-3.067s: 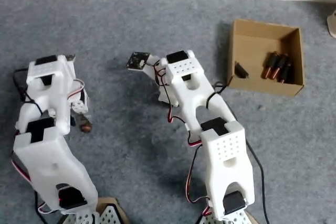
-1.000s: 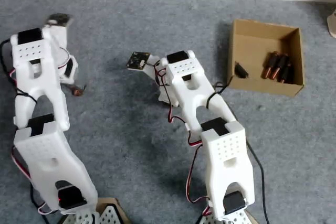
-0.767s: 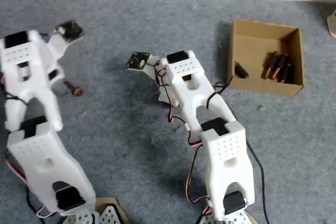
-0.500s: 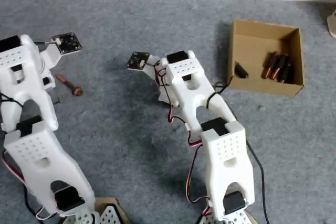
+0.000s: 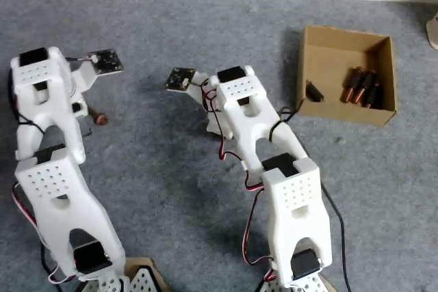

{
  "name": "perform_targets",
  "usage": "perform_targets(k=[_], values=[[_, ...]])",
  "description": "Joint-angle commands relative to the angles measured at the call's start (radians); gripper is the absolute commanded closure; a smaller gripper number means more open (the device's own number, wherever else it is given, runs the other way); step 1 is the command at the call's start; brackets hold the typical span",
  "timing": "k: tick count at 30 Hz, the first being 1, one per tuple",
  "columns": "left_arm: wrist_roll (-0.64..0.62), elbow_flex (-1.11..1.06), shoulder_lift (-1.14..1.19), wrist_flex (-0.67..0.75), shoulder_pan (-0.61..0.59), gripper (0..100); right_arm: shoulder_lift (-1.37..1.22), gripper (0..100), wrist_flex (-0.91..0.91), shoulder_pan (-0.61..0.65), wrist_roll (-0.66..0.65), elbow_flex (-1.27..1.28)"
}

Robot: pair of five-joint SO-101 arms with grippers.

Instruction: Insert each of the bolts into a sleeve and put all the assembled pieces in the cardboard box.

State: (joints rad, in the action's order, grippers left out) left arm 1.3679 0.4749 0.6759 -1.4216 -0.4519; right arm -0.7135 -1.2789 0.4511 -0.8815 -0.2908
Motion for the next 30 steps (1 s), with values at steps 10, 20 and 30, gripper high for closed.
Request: perform_targets(k=[10, 20, 30], values=[[0.298, 0.128, -0.019, 0.15, 0.035, 99, -0.016, 99.2, -0.001, -0.005, 0.008, 0.038], [-0.796, 0.13, -0.021, 0.167, 0.044, 99, -0.016, 99.2, -0.001, -0.005, 0.008, 0.038], [-1.653, 0.127, -0.025, 0.049, 0.047, 99, -0.016, 99.2, -0.001, -0.005, 0.008, 0.038]])
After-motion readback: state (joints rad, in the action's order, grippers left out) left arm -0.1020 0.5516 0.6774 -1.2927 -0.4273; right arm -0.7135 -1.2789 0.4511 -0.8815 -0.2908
